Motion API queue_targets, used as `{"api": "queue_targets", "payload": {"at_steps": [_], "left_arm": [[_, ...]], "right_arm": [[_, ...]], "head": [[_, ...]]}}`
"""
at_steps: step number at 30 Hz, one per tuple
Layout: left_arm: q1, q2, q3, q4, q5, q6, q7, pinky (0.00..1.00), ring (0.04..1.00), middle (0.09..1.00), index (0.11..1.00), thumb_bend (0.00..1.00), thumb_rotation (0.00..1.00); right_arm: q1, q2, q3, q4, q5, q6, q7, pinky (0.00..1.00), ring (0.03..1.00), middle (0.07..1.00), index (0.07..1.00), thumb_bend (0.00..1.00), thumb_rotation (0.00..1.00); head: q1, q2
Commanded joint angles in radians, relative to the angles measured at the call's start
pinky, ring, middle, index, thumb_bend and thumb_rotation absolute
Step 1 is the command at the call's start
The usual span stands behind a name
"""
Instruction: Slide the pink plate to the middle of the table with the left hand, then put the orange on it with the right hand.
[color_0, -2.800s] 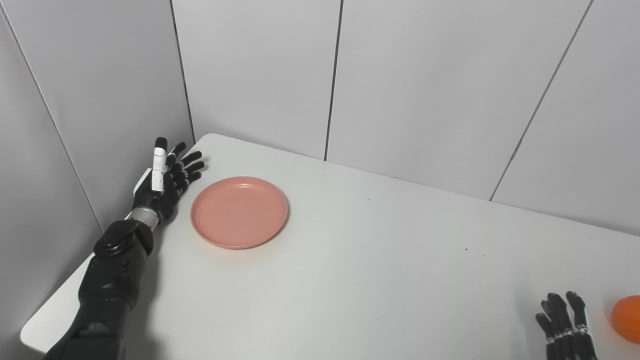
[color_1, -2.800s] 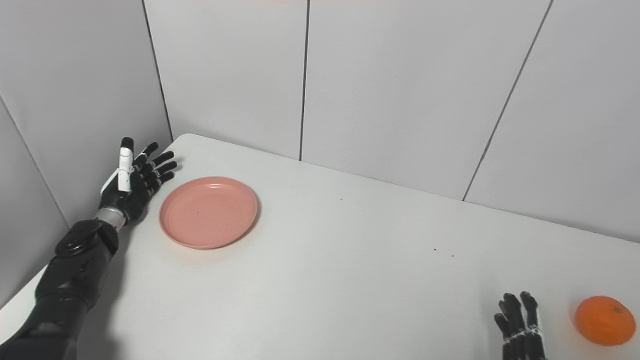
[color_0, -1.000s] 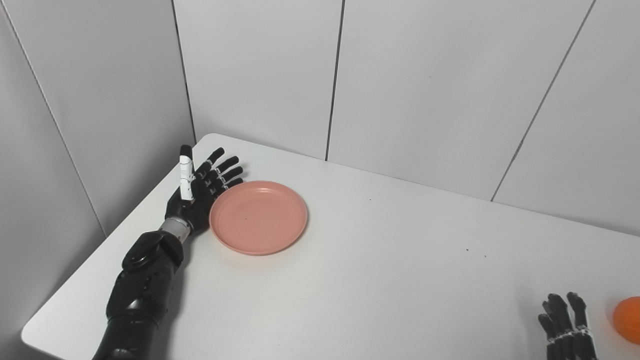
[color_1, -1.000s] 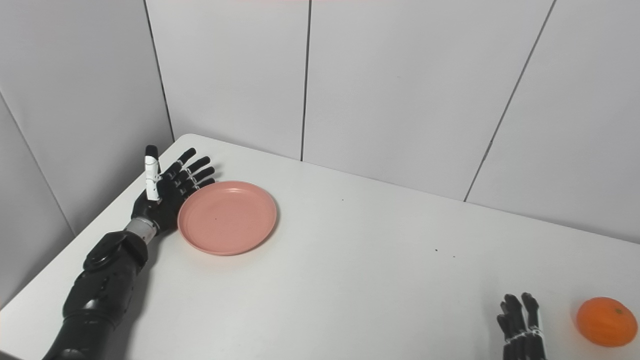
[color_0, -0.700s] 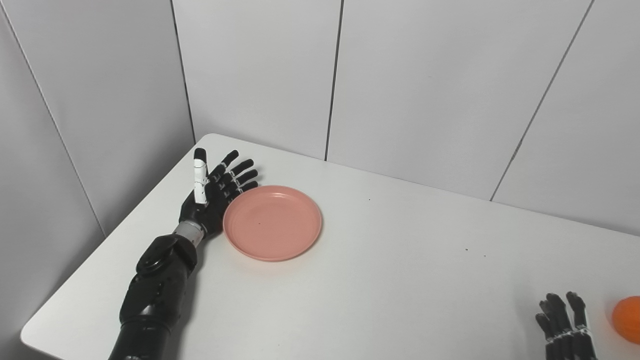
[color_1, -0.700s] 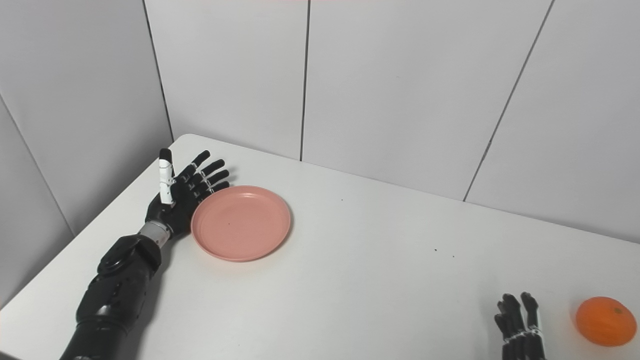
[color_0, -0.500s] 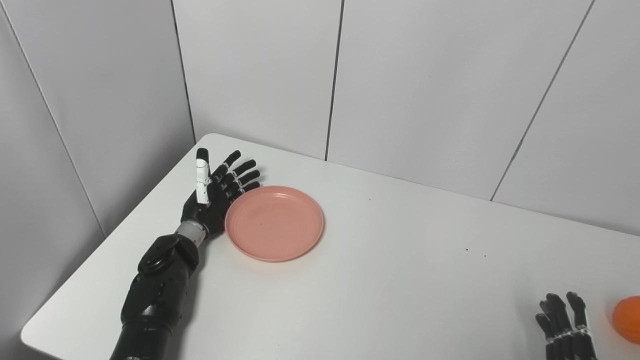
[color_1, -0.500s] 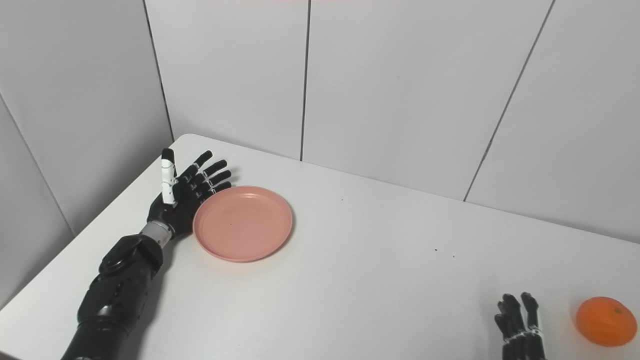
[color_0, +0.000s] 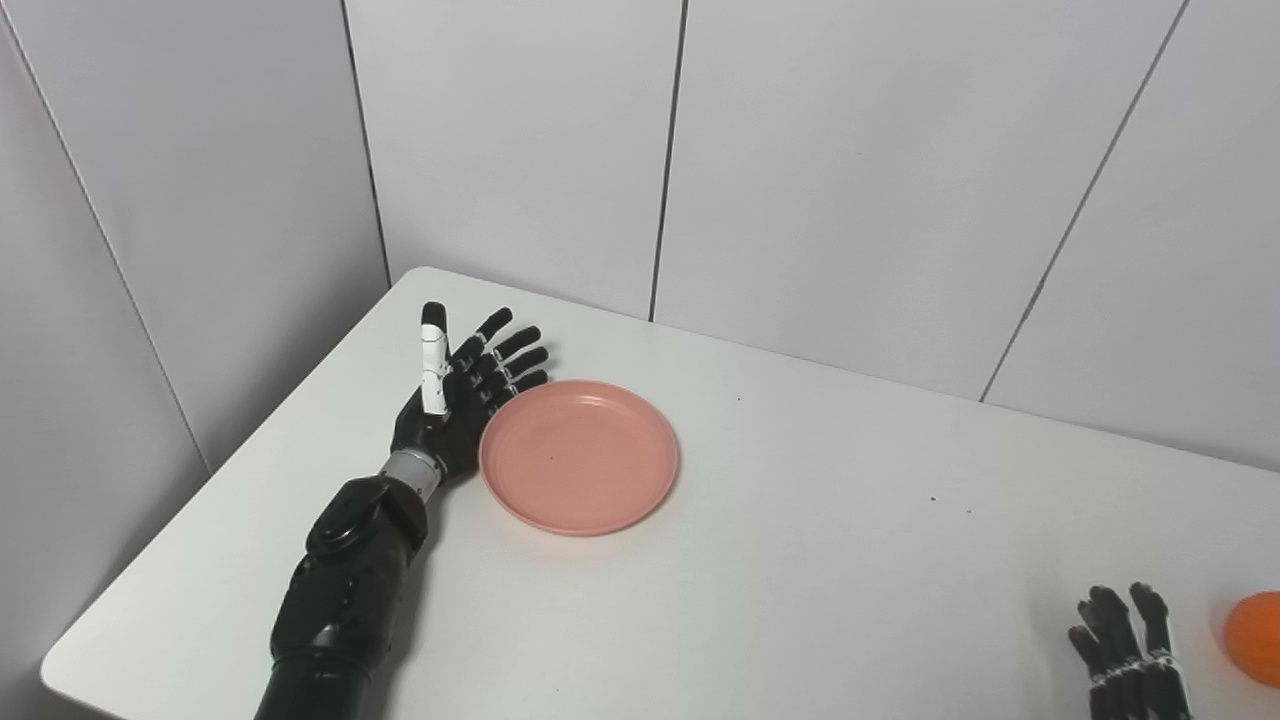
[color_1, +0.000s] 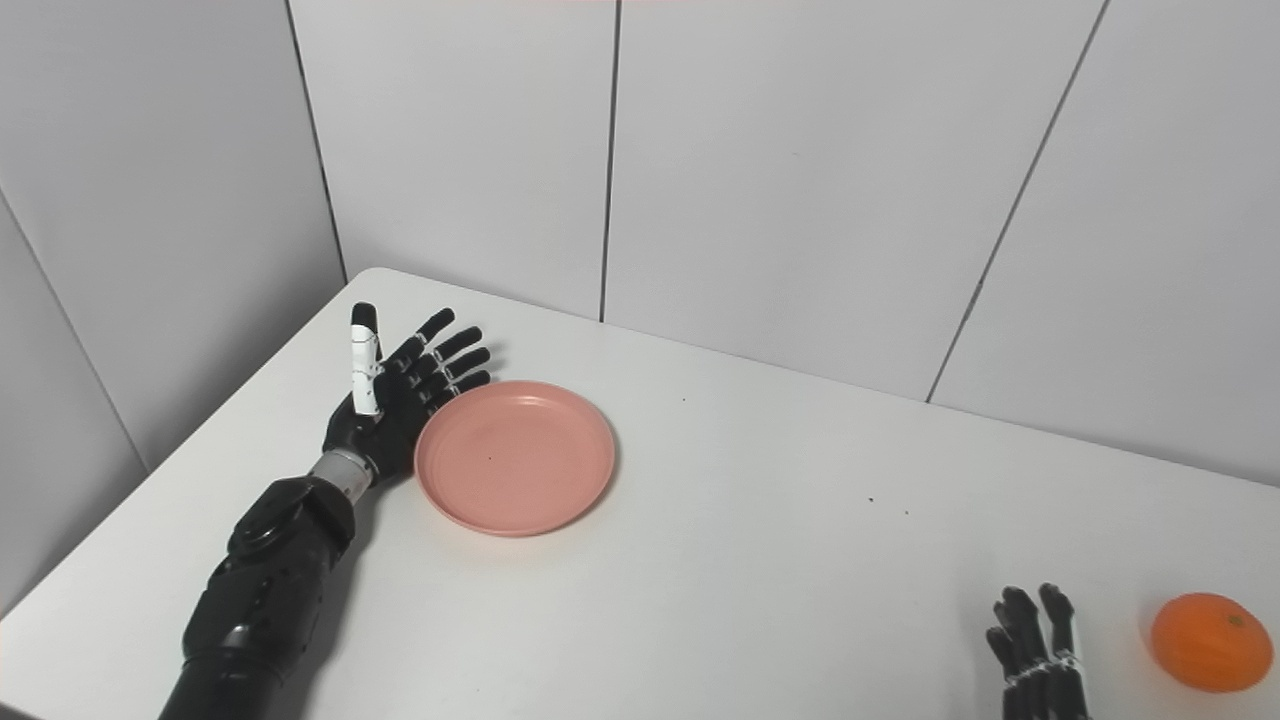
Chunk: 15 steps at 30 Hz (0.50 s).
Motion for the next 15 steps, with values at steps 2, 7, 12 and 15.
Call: {"api": "queue_targets", "payload": {"at_steps": [2,7,12,15], "left_arm": [[-0.012,-0.023,-0.007,-0.024,-0.014,0.016,0.009,0.83,0.822,0.826,0.920,1.00,1.00],[-0.010,-0.046,-0.026,-0.018,0.007,0.007,0.016,0.83,0.816,0.822,0.913,1.00,1.00],[-0.008,-0.069,-0.041,-0.015,0.016,-0.005,0.025,0.83,0.820,0.815,0.908,1.00,1.00],[-0.006,-0.087,-0.040,-0.017,0.011,-0.008,0.038,0.84,0.827,0.826,0.915,1.00,1.00]], "right_arm": [[0.016,-0.035,-0.024,0.132,-0.010,0.024,0.013,0.95,0.942,0.930,0.972,0.81,1.00],[0.014,-0.032,-0.024,0.132,-0.015,0.021,0.011,0.94,0.934,0.923,0.966,0.80,1.00],[0.014,-0.028,-0.022,0.130,-0.014,0.024,0.010,0.93,0.932,0.922,0.965,0.81,1.00],[0.015,-0.026,-0.020,0.123,-0.021,0.033,0.007,0.94,0.933,0.922,0.964,0.81,1.00]], "head": [[-0.006,0.004],[-0.007,0.006],[-0.013,0.007],[-0.019,0.010]]}}
